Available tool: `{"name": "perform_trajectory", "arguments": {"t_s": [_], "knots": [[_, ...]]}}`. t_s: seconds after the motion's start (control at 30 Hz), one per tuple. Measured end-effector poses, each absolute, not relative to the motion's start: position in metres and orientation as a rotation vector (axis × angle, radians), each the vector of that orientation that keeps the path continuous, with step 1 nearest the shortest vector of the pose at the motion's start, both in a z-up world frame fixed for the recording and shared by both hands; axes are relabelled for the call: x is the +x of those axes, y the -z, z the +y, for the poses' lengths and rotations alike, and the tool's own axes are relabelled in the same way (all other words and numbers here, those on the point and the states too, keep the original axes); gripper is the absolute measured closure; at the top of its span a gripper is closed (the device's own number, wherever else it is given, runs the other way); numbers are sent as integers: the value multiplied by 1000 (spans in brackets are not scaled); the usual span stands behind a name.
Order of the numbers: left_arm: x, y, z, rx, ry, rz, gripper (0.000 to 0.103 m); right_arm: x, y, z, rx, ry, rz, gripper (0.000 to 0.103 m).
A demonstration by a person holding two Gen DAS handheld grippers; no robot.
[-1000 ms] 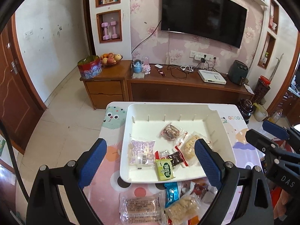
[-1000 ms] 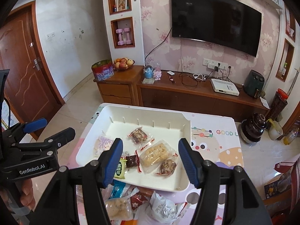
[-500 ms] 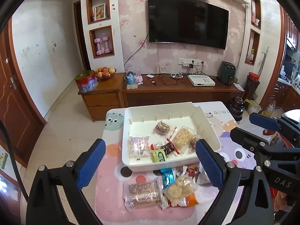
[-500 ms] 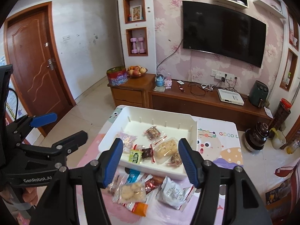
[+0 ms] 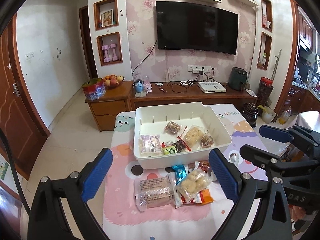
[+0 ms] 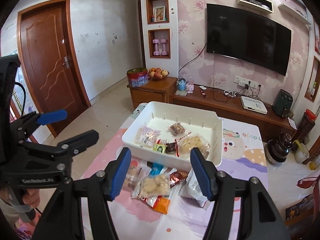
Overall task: Organize snacks
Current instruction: 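Move both open tools back over the remaining snack pile, then grasp the clear printed bread bag with the left gripper while the right grasps a puffed-rice bag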
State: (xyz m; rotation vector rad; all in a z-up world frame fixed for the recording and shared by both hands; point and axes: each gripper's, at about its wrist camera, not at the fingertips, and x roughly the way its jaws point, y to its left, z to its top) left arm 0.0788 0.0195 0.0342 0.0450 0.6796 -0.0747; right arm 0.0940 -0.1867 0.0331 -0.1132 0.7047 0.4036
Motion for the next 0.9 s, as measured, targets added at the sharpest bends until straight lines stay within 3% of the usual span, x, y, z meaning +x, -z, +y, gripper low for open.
{"name": "perform_trajectory", "arguments": {"t_s": [0.27, 0.9], "knots": [[60, 5, 21, 59, 63, 699, 5, 102, 17, -195, -76, -386, 819, 41], [112, 150, 50, -100, -11, 984, 5, 153, 146, -192, 119, -381, 1085, 41]]}}
